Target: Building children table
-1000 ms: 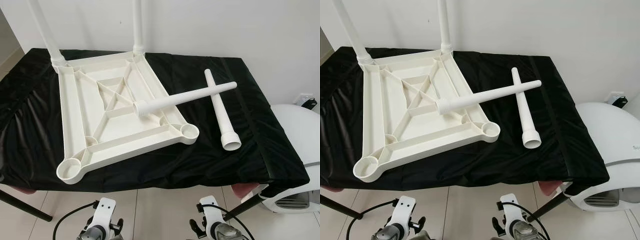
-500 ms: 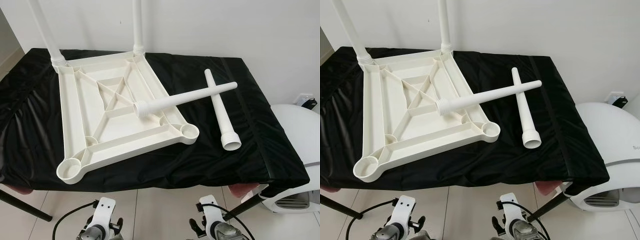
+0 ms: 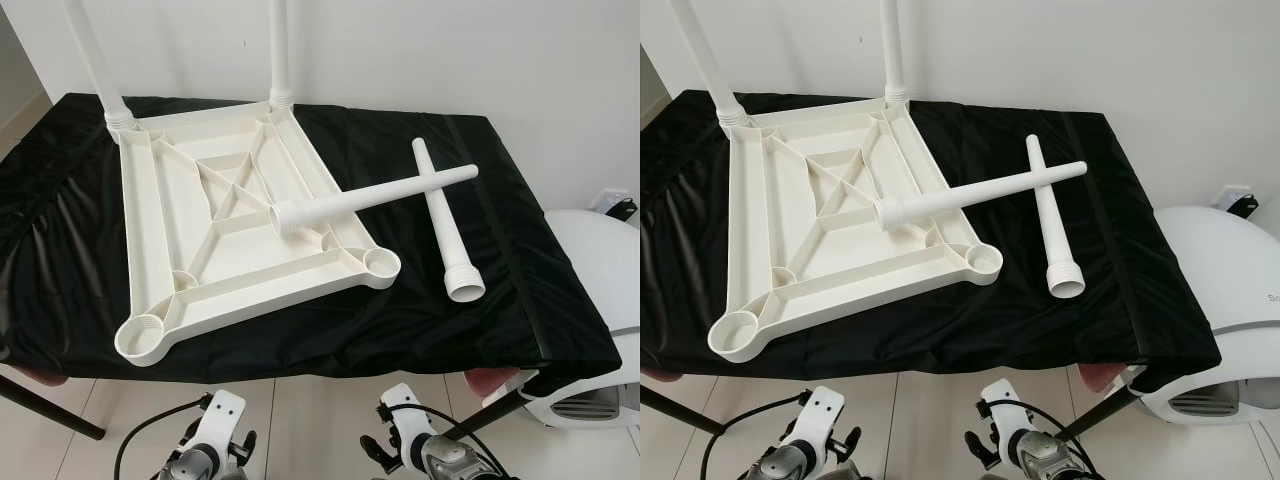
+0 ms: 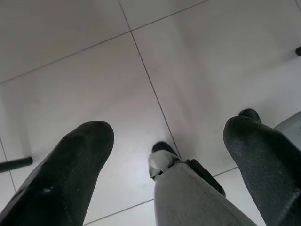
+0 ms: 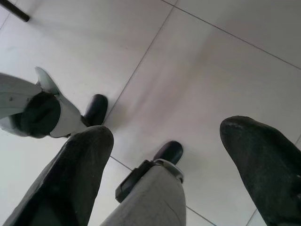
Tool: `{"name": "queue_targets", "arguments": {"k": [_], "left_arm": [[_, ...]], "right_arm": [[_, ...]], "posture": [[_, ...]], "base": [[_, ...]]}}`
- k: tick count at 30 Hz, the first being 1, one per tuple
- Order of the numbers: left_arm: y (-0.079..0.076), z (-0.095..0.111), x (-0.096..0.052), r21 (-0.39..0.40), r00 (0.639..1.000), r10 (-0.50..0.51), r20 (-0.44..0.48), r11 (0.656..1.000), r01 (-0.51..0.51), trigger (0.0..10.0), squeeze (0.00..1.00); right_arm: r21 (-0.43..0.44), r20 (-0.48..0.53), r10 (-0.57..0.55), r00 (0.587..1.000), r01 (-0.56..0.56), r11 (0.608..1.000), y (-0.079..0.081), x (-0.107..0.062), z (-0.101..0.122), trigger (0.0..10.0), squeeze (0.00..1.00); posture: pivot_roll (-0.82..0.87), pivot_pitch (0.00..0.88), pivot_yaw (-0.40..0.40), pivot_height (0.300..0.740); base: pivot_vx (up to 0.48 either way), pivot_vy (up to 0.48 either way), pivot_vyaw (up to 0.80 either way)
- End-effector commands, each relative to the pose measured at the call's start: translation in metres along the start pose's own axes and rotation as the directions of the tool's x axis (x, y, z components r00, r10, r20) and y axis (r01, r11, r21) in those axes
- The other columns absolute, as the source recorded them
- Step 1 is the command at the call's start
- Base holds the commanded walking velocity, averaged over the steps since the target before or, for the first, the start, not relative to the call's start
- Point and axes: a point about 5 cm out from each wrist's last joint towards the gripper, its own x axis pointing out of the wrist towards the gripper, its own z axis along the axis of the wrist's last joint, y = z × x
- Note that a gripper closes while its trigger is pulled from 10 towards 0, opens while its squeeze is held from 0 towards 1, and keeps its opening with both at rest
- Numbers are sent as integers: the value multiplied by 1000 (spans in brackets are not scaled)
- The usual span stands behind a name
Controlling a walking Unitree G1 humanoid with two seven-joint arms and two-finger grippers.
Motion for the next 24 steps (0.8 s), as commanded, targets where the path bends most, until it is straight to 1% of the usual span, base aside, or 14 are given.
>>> {"name": "queue_targets", "arguments": {"k": [1,2,6,8,9,10,13,14,17,18,19,20,21,24], "left_arm": [[-13,-2,-3,59,981,-194,11,979,193,10000,0],[-14,-2,-4,90,976,-218,22,972,215,10000,0],[-13,0,-5,124,969,-243,42,964,236,10000,0],[-10,1,-6,143,966,-252,52,960,243,10000,0],[-7,2,-7,163,963,-262,63,955,249,10000,0],[-7,2,-7,163,963,-262,63,955,249,10000,0],[-1,6,-9,236,950,-299,88,933,271,10000,0],[-1,6,-9,236,950,-299,88,933,271,10000,0],[1,12,-11,314,932,-346,108,901,298,10000,0],[1,12,-11,314,932,-346,108,901,298,10000,0],[2,15,-12,344,919,-375,123,884,315,10000,0],[2,15,-12,344,919,-375,123,884,315,10000,0],[2,18,-13,369,907,-399,133,869,329,10000,0],[1,19,-14,386,899,-416,138,858,338,10000,0]], "right_arm": [[-50,15,74,997,-73,996,4,0,3,10000,0],[-74,27,114,993,-111,991,5,-1,4,10000,0],[-101,38,165,986,-160,982,6,-2,6,10000,0],[-123,44,191,981,-184,975,5,-4,7,10000,0],[-153,50,215,975,-206,967,3,-5,8,10000,0],[-153,50,215,975,-206,967,3,-5,8,10000,0],[-231,54,297,953,-277,933,2,-11,8,10000,0],[-231,54,297,953,-277,933,2,-11,8,10000,0],[-328,48,358,932,-324,887,3,-16,8,10000,0],[-328,48,358,932,-324,887,3,-16,8,10000,0],[-372,59,385,921,-338,865,3,-18,11,10000,0],[-372,59,385,921,-338,865,3,-18,11,10000,0],[-399,68,409,910,-351,847,3,-20,13,10000,0],[-416,73,426,902,-360,835,3,-20,15,10000,0]], "posture": [[26,51,-9,740],[26,51,-9,740],[27,59,-7,740],[26,61,-5,740],[24,62,-3,740],[24,62,-3,740],[23,62,0,740],[23,62,0,740],[17,55,3,740],[17,55,3,740],[16,54,5,740],[16,54,5,740],[14,56,6,740],[14,56,6,740]], "base": [[0,0,0],[0,0,0],[0,0,0],[0,0,0],[0,0,0],[0,0,0],[0,0,0],[0,0,0],[0,0,0],[0,0,0],[0,0,0],[0,0,0],[0,0,0],[0,0,0]]}}
